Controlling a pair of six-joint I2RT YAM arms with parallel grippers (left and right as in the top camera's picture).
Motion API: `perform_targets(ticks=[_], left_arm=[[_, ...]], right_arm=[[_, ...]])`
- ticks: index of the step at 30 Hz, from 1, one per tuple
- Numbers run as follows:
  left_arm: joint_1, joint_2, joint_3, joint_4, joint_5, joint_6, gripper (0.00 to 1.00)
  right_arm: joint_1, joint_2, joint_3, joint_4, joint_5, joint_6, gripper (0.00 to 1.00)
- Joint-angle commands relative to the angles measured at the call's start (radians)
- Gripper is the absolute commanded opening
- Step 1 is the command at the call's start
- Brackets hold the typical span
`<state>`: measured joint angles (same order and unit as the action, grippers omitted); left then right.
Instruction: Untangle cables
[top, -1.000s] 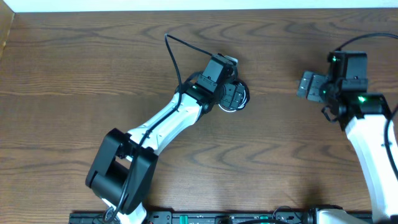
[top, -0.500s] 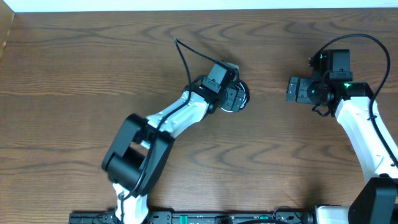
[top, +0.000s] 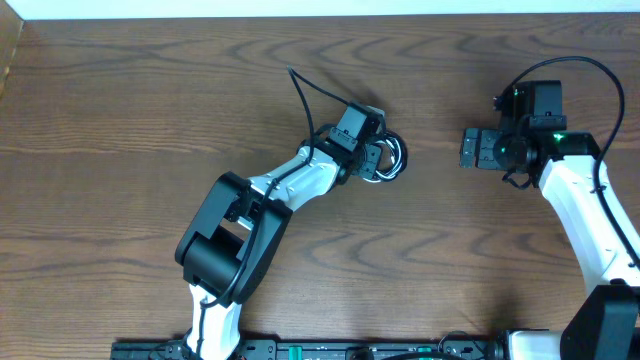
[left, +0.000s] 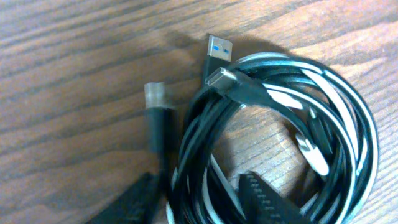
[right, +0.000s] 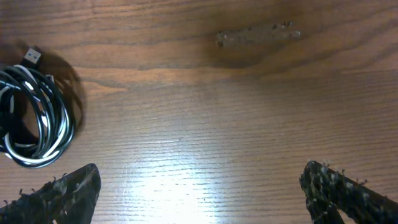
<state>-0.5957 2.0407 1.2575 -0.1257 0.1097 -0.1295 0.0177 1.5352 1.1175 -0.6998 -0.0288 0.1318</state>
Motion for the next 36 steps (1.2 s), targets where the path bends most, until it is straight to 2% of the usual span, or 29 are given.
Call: perform_targets(ticks=[1,3,4,13,20,23,26,29,36], left_arm=[[0.002,0.011,0.016,0.002,0.006,0.003,0.31],[0.002,0.009,0.016,0.002,0.006,0.0,0.14],[0.002,0.009,0.016,0.001,0.006,0.0,0.08],[0.002,-0.023,0.016,0.0,0.006,-0.019,0.08],[0.003,-0.193,0.016,-0.003,0.006,-0.019,0.08],[0.003,-0.277,0.016,-0.015,0.006,-0.019,0.08],[0.003,-0.359,0.016,-0.061,0.006,-0.019,0.08],[0.003,-0.394,0.016,-0.104,0.006,-0.02,0.08],[0.003,-0.401,0.016,-0.146,0.006,-0.064,0.08]], right_arm=[[-0.005,-0.002,-0.003,-0.003,-0.004,-0.016,0.99],[-0.005,-0.002,-0.004,-0.004,-0.004,-0.018,0.99],[-0.005,-0.002,-0.005,-0.005,-0.004,-0.018,0.99],[-0.005,-0.002,-0.019,-0.016,-0.004,-0.018,0.99],[-0.003,-0.002,-0.04,-0.015,-0.033,-0.018,0.99],[-0.003,-0.002,-0.05,-0.015,-0.148,-0.034,0.99],[-0.003,-0.002,-0.052,-0.015,-0.392,-0.126,0.99],[-0.003,-0.002,-0.052,-0.008,-0.575,-0.157,0.99],[0.0,-0.002,-0.052,0.003,-0.711,-0.156,0.98]])
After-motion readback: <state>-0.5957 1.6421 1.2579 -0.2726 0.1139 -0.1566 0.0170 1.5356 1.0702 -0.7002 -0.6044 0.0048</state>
